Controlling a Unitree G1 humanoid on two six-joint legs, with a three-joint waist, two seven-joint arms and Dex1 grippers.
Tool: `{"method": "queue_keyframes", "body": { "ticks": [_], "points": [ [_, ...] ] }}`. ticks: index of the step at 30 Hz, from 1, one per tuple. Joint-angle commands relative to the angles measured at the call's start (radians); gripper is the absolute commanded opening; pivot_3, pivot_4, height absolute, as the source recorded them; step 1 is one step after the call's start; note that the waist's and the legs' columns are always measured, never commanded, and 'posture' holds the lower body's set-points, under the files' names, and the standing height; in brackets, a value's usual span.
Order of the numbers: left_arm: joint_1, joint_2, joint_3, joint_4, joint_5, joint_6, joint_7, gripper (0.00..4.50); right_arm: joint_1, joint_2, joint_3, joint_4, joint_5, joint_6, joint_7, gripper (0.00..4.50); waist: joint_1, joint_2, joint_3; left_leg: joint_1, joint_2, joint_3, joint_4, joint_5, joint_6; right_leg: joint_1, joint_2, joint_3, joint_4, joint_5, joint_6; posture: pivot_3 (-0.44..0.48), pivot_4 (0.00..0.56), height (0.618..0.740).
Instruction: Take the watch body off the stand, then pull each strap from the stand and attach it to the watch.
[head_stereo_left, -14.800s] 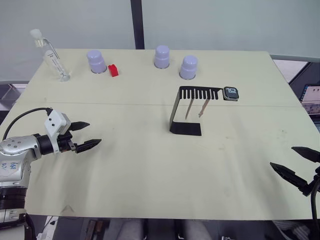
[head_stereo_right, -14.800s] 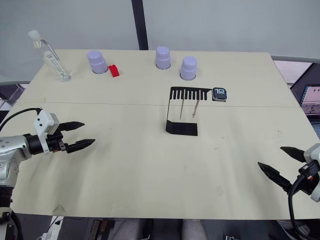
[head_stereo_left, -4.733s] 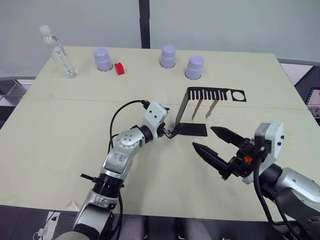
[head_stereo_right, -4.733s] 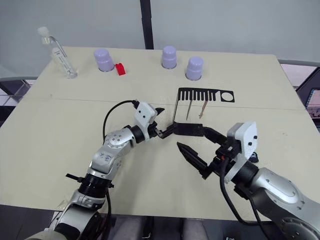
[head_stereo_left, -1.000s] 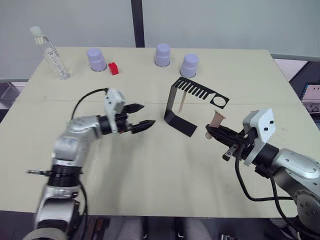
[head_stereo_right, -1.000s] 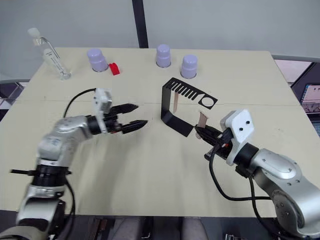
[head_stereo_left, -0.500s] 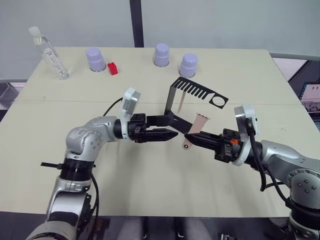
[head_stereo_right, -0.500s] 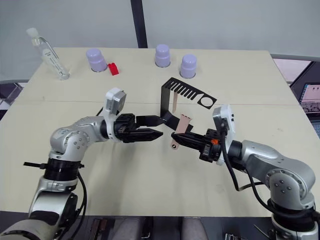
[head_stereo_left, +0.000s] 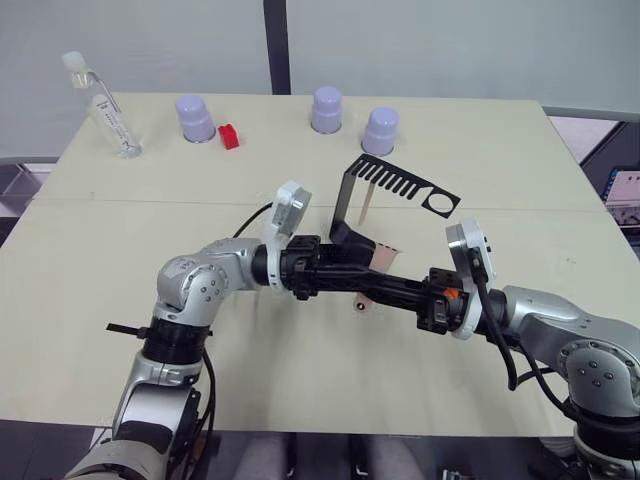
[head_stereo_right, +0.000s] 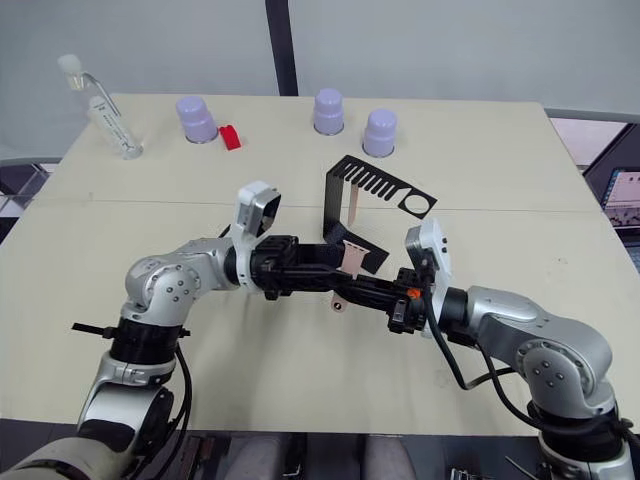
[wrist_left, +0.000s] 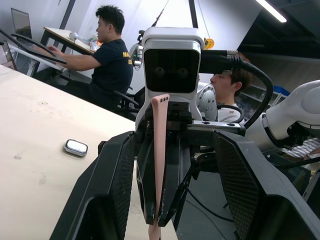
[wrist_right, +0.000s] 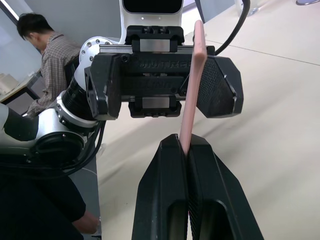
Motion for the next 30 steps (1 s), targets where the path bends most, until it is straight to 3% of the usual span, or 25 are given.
{"method": "queue_keyframes", "body": {
  "ticks": [1, 30],
  "points": [
    [-0.009, -0.011, 0.01, -0.015, -0.026, 0.005, 0.006, 2.64, 0.009, -0.011, -0.001, -0.026, -0.004, -0.023, 0.007, 0.0, 0.001, 0.0, 0.0, 0.0, 0.0, 0.0, 0.0, 0.0, 0.0, 0.0, 0.0, 0.0, 0.0, 0.0, 0.0, 0.0, 0.15, 0.739],
    [-0.004, -0.057, 0.041, 0.023, -0.056, 0.036, 0.059, 2.64, 0.002, -0.002, -0.022, -0.015, 0.024, -0.022, -0.012, 0.0, 0.001, 0.0, 0.0, 0.0, 0.0, 0.0, 0.0, 0.0, 0.0, 0.0, 0.0, 0.0, 0.0, 0.0, 0.0, 0.0, 0.15, 0.739]
  ]
}}
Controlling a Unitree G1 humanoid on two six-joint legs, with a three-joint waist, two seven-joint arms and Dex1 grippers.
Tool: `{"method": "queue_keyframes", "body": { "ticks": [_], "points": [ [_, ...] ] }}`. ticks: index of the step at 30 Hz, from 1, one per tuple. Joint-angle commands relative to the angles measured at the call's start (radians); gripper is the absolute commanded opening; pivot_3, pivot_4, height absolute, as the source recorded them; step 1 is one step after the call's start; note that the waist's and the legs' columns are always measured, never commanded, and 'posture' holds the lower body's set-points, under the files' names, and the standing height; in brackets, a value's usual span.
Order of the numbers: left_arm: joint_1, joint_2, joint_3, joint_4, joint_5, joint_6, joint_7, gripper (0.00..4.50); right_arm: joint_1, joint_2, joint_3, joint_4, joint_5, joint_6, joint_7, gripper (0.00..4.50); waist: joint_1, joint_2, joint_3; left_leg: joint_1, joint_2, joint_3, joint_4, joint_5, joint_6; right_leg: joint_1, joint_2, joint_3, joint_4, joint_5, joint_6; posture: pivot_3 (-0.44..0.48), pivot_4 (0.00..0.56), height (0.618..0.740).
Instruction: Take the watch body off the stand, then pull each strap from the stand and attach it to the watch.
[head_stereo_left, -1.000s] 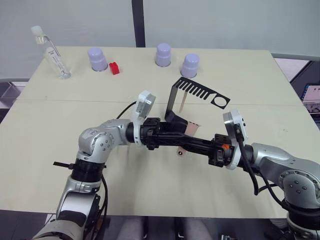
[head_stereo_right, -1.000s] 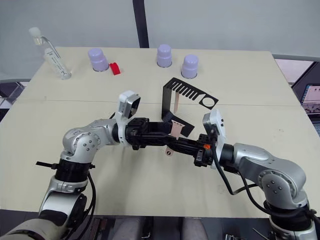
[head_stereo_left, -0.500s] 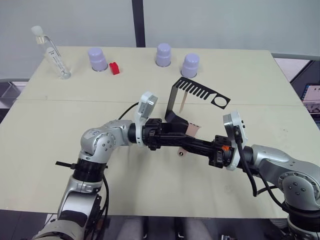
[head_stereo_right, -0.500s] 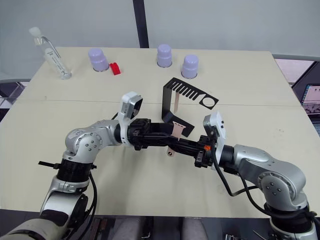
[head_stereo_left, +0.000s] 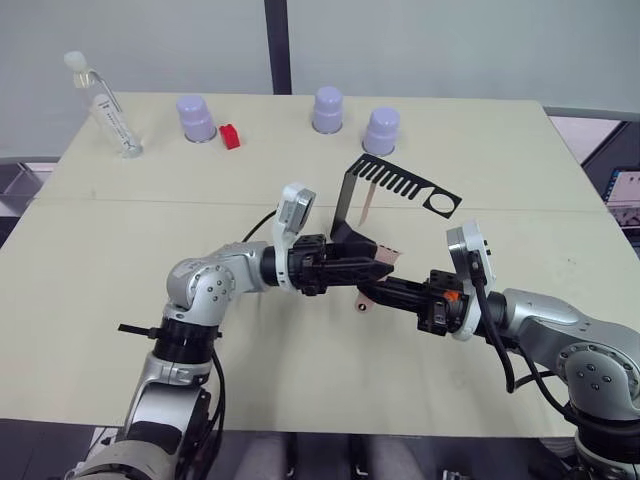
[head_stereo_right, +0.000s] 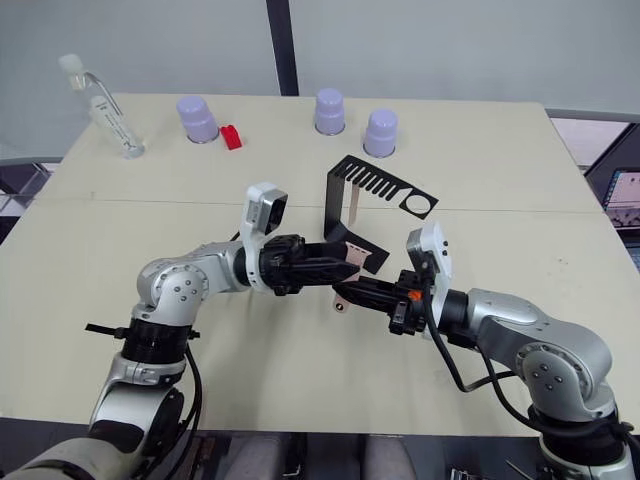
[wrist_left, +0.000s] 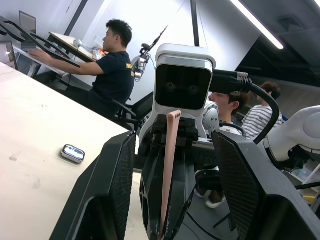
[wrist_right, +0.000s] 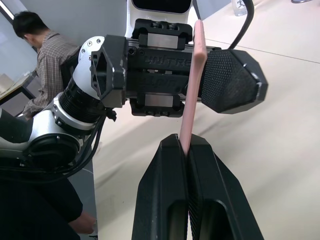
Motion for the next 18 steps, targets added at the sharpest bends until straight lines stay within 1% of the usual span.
{"method": "queue_keyframes", "body": {
  "ticks": [1, 10, 11, 18],
  "points": [
    [-0.002, 0.007, 0.002, -0.02, -0.005, -0.015, -0.007, 2.64, -0.008, 0.0, -0.024, -0.014, 0.029, -0.017, -0.012, 0.0, 0.0, 0.0, 0.0, 0.0, 0.0, 0.0, 0.0, 0.0, 0.0, 0.0, 0.0, 0.0, 0.0, 0.0, 0.0, 0.0, 0.15, 0.739],
    [-0.005, 0.003, 0.0, -0.013, -0.01, -0.018, -0.012, 2.64, -0.003, -0.004, -0.03, -0.016, 0.034, -0.015, -0.021, 0.0, 0.0, 0.0, 0.0, 0.0, 0.0, 0.0, 0.0, 0.0, 0.0, 0.0, 0.0, 0.0, 0.0, 0.0, 0.0, 0.0, 0.15, 0.739],
    [-0.005, 0.002, -0.001, -0.013, -0.008, -0.018, -0.01, 2.1, -0.002, -0.004, -0.031, -0.016, 0.035, -0.015, -0.023, 0.0, 0.0, 0.0, 0.0, 0.0, 0.0, 0.0, 0.0, 0.0, 0.0, 0.0, 0.0, 0.0, 0.0, 0.0, 0.0, 0.0, 0.15, 0.739],
    [-0.008, 0.001, -0.004, -0.009, -0.001, -0.021, -0.004, 2.1, -0.002, -0.005, -0.033, -0.016, 0.04, -0.015, -0.032, 0.0, 0.0, 0.0, 0.0, 0.0, 0.0, 0.0, 0.0, 0.0, 0.0, 0.0, 0.0, 0.0, 0.0, 0.0, 0.0, 0.0, 0.15, 0.739]
  ]
}}
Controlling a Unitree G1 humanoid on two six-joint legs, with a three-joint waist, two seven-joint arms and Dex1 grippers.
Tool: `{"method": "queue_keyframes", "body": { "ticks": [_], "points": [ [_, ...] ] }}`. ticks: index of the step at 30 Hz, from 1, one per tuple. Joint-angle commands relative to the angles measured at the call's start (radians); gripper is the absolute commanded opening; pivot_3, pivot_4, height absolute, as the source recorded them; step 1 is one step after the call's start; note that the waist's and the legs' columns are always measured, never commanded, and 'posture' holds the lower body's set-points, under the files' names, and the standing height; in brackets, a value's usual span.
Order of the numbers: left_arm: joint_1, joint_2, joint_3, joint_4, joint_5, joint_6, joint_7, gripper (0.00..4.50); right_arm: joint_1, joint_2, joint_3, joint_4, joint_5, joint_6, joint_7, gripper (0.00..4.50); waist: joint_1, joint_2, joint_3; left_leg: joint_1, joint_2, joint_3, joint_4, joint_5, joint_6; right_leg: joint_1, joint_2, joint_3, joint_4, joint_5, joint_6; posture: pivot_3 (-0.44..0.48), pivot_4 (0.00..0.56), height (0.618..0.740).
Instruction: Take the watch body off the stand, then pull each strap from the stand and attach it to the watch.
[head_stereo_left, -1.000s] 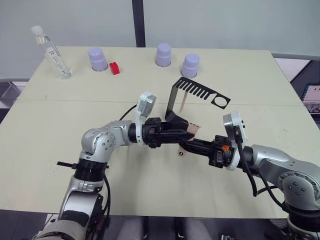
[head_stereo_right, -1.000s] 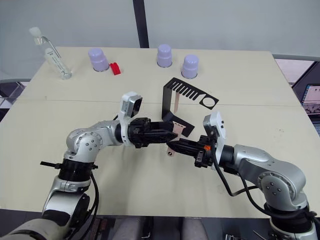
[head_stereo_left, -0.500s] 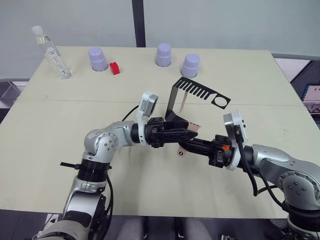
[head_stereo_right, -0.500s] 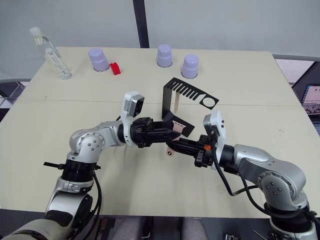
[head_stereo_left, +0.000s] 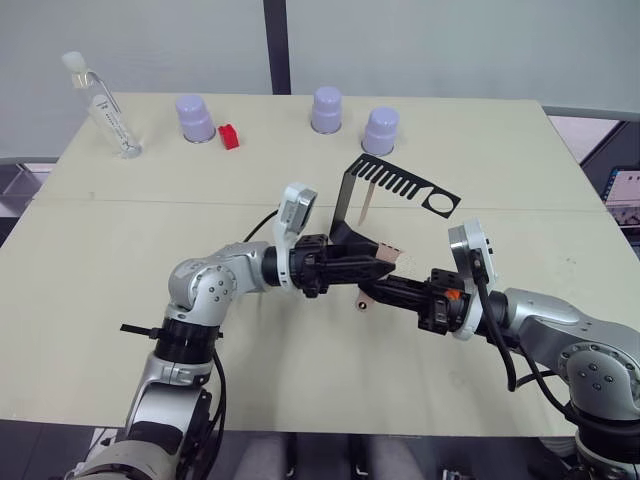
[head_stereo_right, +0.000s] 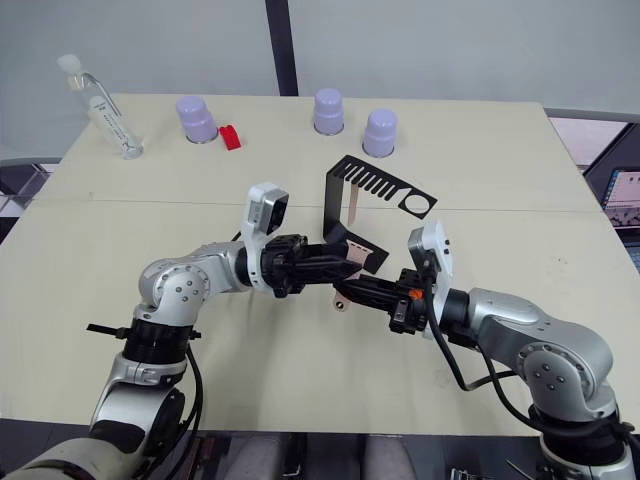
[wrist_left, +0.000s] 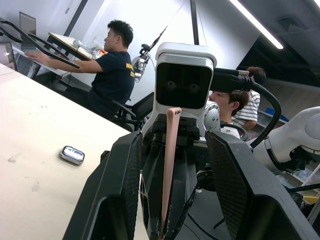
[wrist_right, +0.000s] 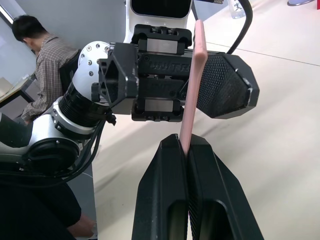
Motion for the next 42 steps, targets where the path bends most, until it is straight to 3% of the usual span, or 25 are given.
{"method": "queue_keyframes", "body": {
  "ticks": [1, 4, 7, 9, 42],
  "points": [
    [-0.008, -0.002, 0.001, -0.008, -0.003, -0.014, -0.004, 2.1, -0.004, -0.005, -0.027, -0.015, 0.024, -0.015, -0.014, 0.0, 0.0, 0.0, 0.0, 0.0, 0.0, 0.0, 0.0, 0.0, 0.0, 0.0, 0.0, 0.0, 0.0, 0.0, 0.0, 0.0, 0.15, 0.739],
    [-0.009, -0.005, 0.006, -0.004, -0.007, -0.015, -0.005, 2.1, -0.005, -0.007, -0.029, -0.013, 0.027, -0.015, -0.016, 0.0, 0.0, 0.0, 0.0, 0.0, 0.0, 0.0, 0.0, 0.0, 0.0, 0.0, 0.0, 0.0, 0.0, 0.0, 0.0, 0.0, 0.15, 0.739],
    [-0.01, -0.005, 0.006, -0.001, -0.01, -0.014, -0.011, 1.22, -0.009, -0.008, -0.031, -0.009, 0.03, -0.014, -0.017, 0.0, 0.0, 0.0, 0.0, 0.0, 0.0, 0.0, 0.0, 0.0, 0.0, 0.0, 0.0, 0.0, 0.0, 0.0, 0.0, 0.0, 0.15, 0.739],
    [-0.009, -0.002, -0.003, -0.006, -0.007, -0.012, -0.016, 0.3, -0.012, -0.008, -0.031, -0.007, 0.031, -0.014, -0.017, 0.0, 0.0, 0.0, 0.0, 0.0, 0.0, 0.0, 0.0, 0.0, 0.0, 0.0, 0.0, 0.0, 0.0, 0.0, 0.0, 0.0, 0.15, 0.739],
    [-0.036, -0.035, 0.031, 0.018, -0.045, 0.015, -0.004, 0.3, -0.007, -0.028, -0.047, -0.012, 0.064, -0.016, -0.042, 0.0, 0.0, 0.0, 0.0, 0.0, 0.0, 0.0, 0.0, 0.0, 0.0, 0.0, 0.0, 0.0, 0.0, 0.0, 0.0, 0.0, 0.15, 0.739]
  ]
}}
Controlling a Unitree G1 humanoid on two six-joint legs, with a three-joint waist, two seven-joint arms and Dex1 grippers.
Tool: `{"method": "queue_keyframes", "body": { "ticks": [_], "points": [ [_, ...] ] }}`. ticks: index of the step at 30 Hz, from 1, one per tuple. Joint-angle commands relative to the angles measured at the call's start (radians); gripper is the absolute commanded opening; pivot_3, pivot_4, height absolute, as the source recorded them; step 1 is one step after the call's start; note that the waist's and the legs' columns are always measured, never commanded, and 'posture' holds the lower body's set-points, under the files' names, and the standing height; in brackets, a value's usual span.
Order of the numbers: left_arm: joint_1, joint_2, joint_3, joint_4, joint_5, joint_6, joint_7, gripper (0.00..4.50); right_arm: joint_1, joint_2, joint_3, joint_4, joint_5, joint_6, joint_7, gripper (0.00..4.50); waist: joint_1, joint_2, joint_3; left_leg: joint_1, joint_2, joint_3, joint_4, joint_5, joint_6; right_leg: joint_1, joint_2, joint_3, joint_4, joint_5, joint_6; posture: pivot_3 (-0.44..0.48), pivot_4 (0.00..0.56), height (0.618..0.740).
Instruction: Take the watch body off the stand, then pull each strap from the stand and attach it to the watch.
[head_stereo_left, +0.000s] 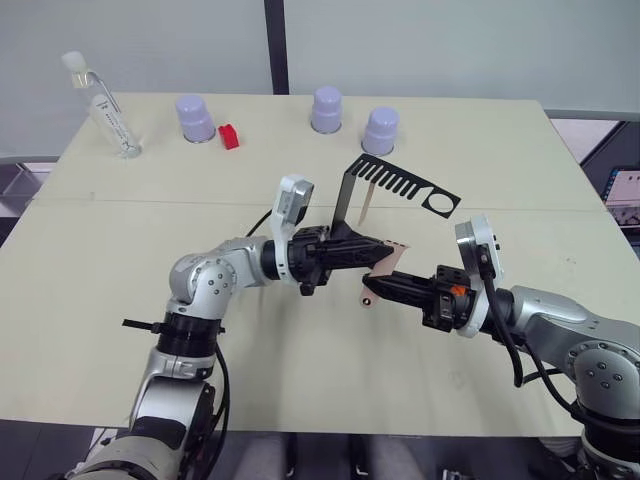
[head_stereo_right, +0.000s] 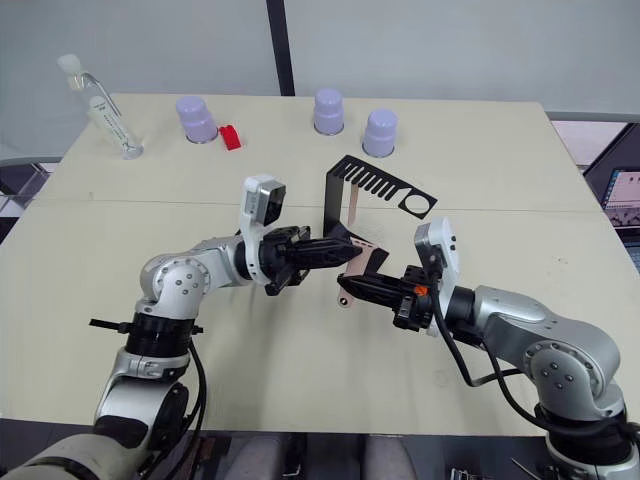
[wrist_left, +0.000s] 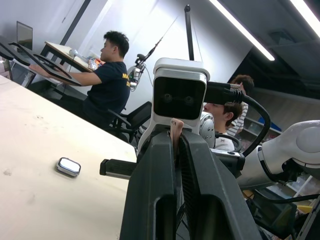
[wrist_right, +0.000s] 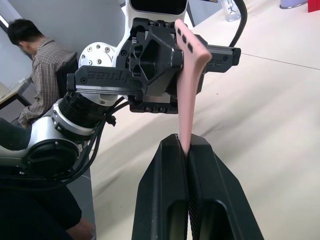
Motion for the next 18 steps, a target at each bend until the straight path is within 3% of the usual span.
{"method": "queue_keyframes", "body": {
  "ticks": [1, 17, 18],
  "points": [
    [-0.004, -0.009, -0.002, -0.028, -0.021, 0.002, -0.002, 0.3, -0.006, -0.005, -0.029, -0.018, 0.021, -0.017, -0.016, 0.0, 0.0, 0.0, 0.0, 0.0, 0.0, 0.0, 0.0, 0.0, 0.0, 0.0, 0.0, 0.0, 0.0, 0.0, 0.0, 0.0, 0.15, 0.739],
    [0.002, -0.011, -0.022, -0.024, -0.005, -0.021, 0.0, 0.3, -0.011, -0.005, -0.035, -0.011, 0.038, -0.019, -0.027, 0.0, 0.0, 0.0, 0.0, 0.0, 0.0, 0.0, 0.0, 0.0, 0.0, 0.0, 0.0, 0.0, 0.0, 0.0, 0.0, 0.0, 0.15, 0.739],
    [0.0, -0.017, -0.01, -0.021, -0.016, -0.02, 0.003, 0.13, -0.01, -0.004, -0.036, -0.011, 0.04, -0.019, -0.029, 0.0, 0.0, 0.0, 0.0, 0.0, 0.0, 0.0, 0.0, 0.0, 0.0, 0.0, 0.0, 0.0, 0.0, 0.0, 0.0, 0.0, 0.15, 0.739]
  ]
}}
